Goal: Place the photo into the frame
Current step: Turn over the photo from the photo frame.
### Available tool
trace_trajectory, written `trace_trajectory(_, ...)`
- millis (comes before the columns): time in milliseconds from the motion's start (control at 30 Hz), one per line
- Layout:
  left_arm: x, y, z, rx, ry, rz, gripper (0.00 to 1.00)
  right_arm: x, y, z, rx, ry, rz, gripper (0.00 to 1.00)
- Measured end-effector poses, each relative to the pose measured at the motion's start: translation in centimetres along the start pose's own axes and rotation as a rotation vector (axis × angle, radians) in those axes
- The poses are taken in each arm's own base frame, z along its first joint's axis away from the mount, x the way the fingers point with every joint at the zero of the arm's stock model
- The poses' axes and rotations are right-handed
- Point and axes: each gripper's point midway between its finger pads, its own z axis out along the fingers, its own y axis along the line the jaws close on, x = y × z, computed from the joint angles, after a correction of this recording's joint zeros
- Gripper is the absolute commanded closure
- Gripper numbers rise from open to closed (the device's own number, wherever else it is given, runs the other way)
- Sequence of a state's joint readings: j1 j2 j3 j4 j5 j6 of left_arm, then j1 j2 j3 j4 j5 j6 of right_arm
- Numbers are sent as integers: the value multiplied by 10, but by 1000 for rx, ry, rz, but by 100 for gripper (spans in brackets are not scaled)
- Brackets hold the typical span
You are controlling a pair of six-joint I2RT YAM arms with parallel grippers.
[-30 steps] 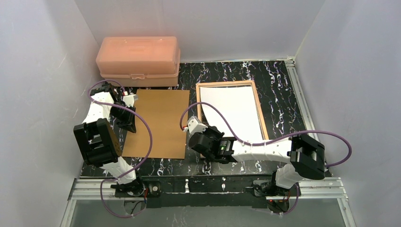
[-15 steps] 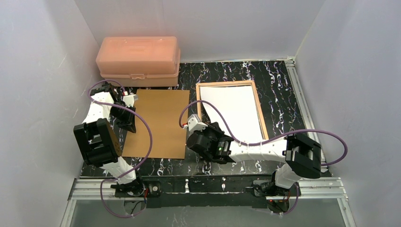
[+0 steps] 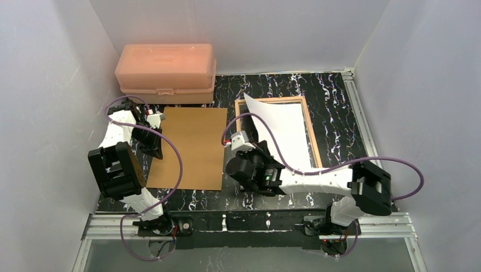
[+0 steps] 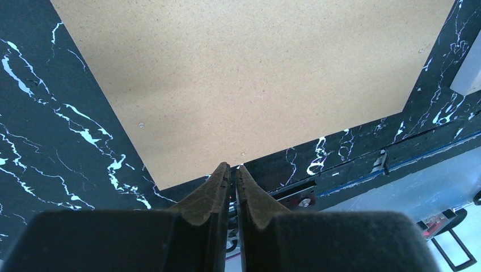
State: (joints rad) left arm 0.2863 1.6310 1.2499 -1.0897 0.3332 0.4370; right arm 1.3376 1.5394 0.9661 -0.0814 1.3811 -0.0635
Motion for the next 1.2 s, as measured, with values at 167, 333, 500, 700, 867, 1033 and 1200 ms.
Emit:
trace_trajectory(167, 0, 0, 0, 0, 0, 0, 92, -16, -44, -8, 84, -25, 173, 99)
trace_trajectory(333, 0, 0, 0, 1, 0, 0, 93, -25, -66, -11, 136, -40, 290, 99)
trace_trajectory(500, 1, 0, 0, 2, 2, 0, 93, -26, -40, -4, 72, -54, 179, 99)
trace_trajectory(700, 3, 0, -1, 5, 7, -8, 93, -23, 7, 4, -54, -80, -88, 99)
trace_trajectory(867, 3, 0, -1, 5, 7, -9, 93, -16, 31, 6, -118, -94, -229, 99)
trace_trajectory(1033, 3, 0, -1, 5, 8, -4, 93, 3, 45, 7, -160, -82, -305, 99)
trace_trajectory(1200, 4, 0, -1, 6, 10, -4, 93, 15, 48, 6, -172, -59, -317, 99)
